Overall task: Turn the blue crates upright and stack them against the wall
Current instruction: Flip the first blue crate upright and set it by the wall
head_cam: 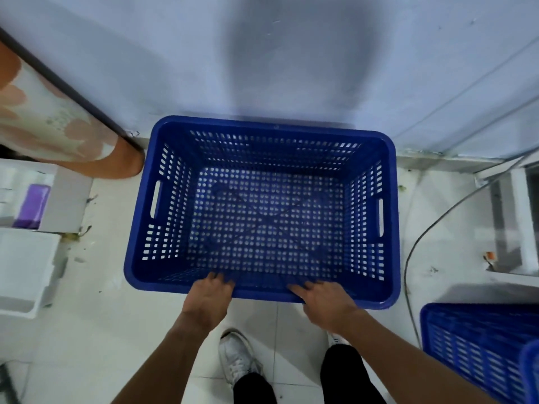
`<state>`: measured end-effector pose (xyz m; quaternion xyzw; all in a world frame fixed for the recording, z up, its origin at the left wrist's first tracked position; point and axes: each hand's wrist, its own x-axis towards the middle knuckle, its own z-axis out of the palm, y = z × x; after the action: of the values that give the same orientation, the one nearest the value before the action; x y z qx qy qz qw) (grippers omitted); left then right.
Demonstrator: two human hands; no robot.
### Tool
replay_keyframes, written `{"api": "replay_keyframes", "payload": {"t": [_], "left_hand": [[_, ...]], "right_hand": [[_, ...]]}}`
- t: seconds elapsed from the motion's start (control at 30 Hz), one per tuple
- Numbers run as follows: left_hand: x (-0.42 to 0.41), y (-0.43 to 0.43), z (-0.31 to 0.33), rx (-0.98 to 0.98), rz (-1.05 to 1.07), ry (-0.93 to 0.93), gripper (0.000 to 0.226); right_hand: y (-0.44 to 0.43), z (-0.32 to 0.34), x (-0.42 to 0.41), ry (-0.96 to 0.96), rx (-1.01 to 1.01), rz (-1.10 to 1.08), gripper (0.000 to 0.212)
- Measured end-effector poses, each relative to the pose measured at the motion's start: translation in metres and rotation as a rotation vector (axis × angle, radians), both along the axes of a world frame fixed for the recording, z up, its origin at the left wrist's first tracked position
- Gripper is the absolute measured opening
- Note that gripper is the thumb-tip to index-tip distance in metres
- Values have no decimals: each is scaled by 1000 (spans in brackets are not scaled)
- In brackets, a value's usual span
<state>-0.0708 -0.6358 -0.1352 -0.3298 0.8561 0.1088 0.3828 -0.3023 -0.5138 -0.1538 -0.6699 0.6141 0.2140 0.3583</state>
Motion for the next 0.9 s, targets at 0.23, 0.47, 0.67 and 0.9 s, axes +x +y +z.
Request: {"api": "replay_keyframes", "payload": {"t": [0.23,0.47,0.67,0.9], "left_hand": [[-7,-11,1,-55,-21,-9,32],[-7,-11,-3,-8,131,28,33],[-23,-24,18,68,180,72,34],[-42,-30,93,84,277,120,37]], "right_hand": [[-9,2,-7,12,-56,-37,55],[4,6,-16,23,-73,-79,47],[11,18,-27,52,-73,-96,42],[17,85,-26,3,-112,-246,44]]}}
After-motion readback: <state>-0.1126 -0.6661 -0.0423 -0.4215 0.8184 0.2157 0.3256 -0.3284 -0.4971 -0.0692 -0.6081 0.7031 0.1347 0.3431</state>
